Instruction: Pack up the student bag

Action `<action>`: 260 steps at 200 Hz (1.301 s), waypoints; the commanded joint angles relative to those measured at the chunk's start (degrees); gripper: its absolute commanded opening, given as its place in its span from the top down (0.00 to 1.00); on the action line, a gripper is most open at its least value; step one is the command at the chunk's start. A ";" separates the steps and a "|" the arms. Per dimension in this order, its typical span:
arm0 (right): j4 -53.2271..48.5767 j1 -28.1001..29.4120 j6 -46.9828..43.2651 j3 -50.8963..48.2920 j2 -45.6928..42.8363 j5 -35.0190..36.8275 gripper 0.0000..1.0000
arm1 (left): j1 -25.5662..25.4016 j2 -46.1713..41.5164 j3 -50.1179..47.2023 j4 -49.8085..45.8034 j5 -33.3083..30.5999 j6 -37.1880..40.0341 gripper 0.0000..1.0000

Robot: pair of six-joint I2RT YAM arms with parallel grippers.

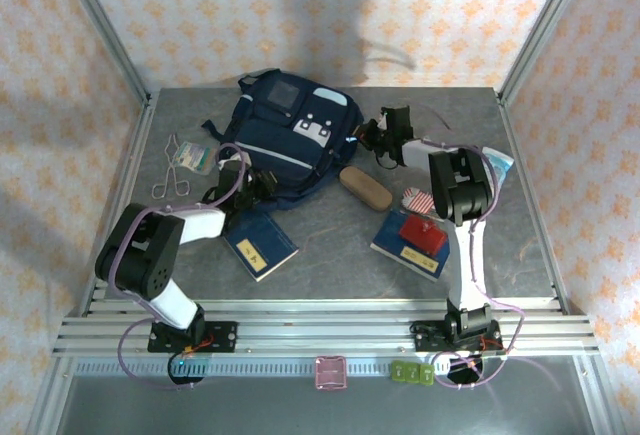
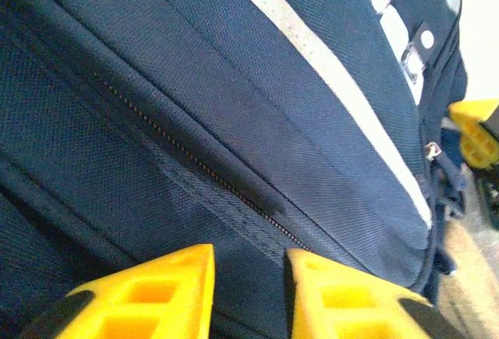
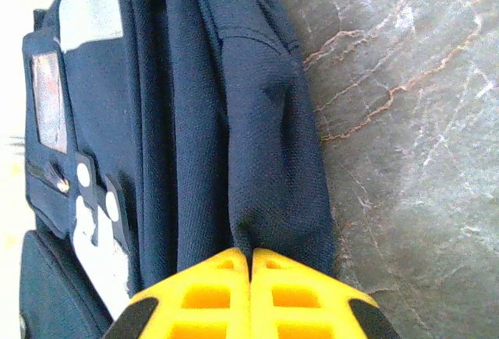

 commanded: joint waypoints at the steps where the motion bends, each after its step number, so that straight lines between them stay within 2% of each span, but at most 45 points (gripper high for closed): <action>1: 1.85 0.83 0.15 -2.54 -5.26 -1.96 1.00 | -0.38 2.50 1.55 -3.68 -0.75 1.14 0.75; 71: 11.95 0.03 2.92 -20.75 -24.99 -0.82 1.00 | -0.20 9.38 11.30 -8.43 -4.13 6.89 0.77; 140: 15.01 0.87 5.33 -30.01 -39.99 0.65 1.00 | 0.23 21.70 29.89 -14.46 -3.38 13.64 0.76; 166: 15.11 1.13 7.13 -33.25 -42.42 1.65 1.00 | 0.33 21.92 34.51 -16.56 -3.05 14.97 0.74; 180: 13.31 1.35 7.31 -34.32 -42.10 2.85 1.00 | 0.33 20.04 34.41 -16.77 -2.52 15.00 0.69; 189: 10.78 1.50 6.54 -34.46 -41.53 3.85 0.88 | 0.33 18.31 33.49 -16.77 -2.23 14.66 0.64; 199: 7.08 1.46 5.85 -34.46 -41.03 5.25 0.68 | 0.24 16.00 31.35 -16.58 -1.88 13.88 0.59; 206: 4.67 1.52 5.14 -34.55 -40.89 5.76 0.61 | 0.24 13.26 29.21 -15.90 -1.46 13.18 0.57; 234: -4.55 1.47 1.04 -35.63 -43.73 10.65 0.52 | -0.30 5.09 19.38 -12.23 0.46 9.34 0.53; 260: -12.50 0.08 -0.17 -36.16 -47.65 18.40 0.41 | -2.46 -0.22 12.90 -11.23 1.05 7.79 0.52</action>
